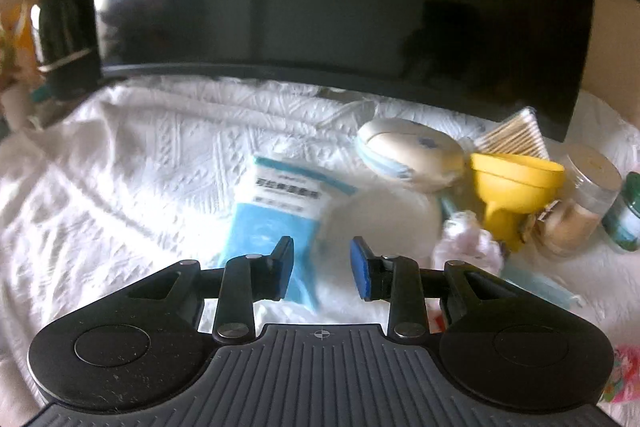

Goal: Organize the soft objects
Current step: 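Reach the left gripper to the blue wet-cotton pack and grasp it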

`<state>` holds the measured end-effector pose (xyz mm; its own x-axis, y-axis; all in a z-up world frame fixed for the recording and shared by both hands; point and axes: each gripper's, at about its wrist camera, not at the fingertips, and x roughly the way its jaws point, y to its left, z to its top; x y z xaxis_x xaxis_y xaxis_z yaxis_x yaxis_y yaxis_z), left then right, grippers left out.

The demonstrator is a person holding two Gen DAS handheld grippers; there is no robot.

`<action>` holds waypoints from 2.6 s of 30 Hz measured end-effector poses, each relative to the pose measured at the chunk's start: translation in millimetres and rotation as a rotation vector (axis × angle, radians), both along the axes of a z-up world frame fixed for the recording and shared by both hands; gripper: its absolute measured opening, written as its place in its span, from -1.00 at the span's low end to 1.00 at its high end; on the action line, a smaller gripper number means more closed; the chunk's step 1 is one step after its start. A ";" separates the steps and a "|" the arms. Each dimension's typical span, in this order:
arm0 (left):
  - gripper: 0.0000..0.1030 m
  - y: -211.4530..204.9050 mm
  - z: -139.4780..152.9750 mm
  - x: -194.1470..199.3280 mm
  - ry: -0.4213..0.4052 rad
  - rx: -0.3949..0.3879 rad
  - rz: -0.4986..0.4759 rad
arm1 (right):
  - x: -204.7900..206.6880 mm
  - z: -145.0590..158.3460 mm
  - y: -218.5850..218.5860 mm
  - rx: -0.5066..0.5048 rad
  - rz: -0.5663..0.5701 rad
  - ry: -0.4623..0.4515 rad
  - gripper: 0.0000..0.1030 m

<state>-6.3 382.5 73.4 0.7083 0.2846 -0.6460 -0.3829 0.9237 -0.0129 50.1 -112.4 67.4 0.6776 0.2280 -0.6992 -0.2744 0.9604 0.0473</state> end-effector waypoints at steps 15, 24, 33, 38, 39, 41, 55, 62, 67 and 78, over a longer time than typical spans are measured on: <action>-0.24 -13.6 -28.4 32.6 0.087 -0.040 -0.323 | -32.0 23.7 83.2 -0.065 0.165 -0.032 0.93; -0.24 5.7 29.6 5.2 -0.137 0.042 -0.074 | -34.0 26.1 87.5 -0.082 0.171 -0.059 0.93; -0.27 64.0 16.2 -25.0 -0.120 -0.091 0.095 | -31.2 24.9 127.7 -0.103 0.326 -0.058 0.93; -0.29 70.0 16.4 -38.4 -0.154 -0.144 0.088 | -28.5 24.6 146.8 -0.104 0.360 -0.055 0.93; -0.29 65.8 17.0 -38.5 -0.155 -0.134 0.063 | -28.6 23.8 151.0 -0.109 0.372 -0.054 0.93; -0.29 55.2 16.6 -35.9 -0.143 -0.096 0.024 | -28.5 22.5 156.6 -0.118 0.389 -0.054 0.93; 0.65 -28.3 -27.5 -12.8 -0.058 0.125 -0.075 | -20.9 20.0 154.1 -0.129 0.396 -0.048 0.93; 0.58 -10.4 -11.6 -24.4 -0.040 0.119 -0.026 | -20.2 18.0 154.9 -0.103 0.462 -0.026 0.93; 0.57 13.4 -24.7 -12.0 0.025 -0.016 0.003 | -25.3 12.4 165.8 -0.106 0.633 0.037 0.93; 0.09 10.3 -16.1 -31.6 0.003 -0.166 0.033 | -32.0 11.7 262.7 -0.159 0.760 -0.212 0.51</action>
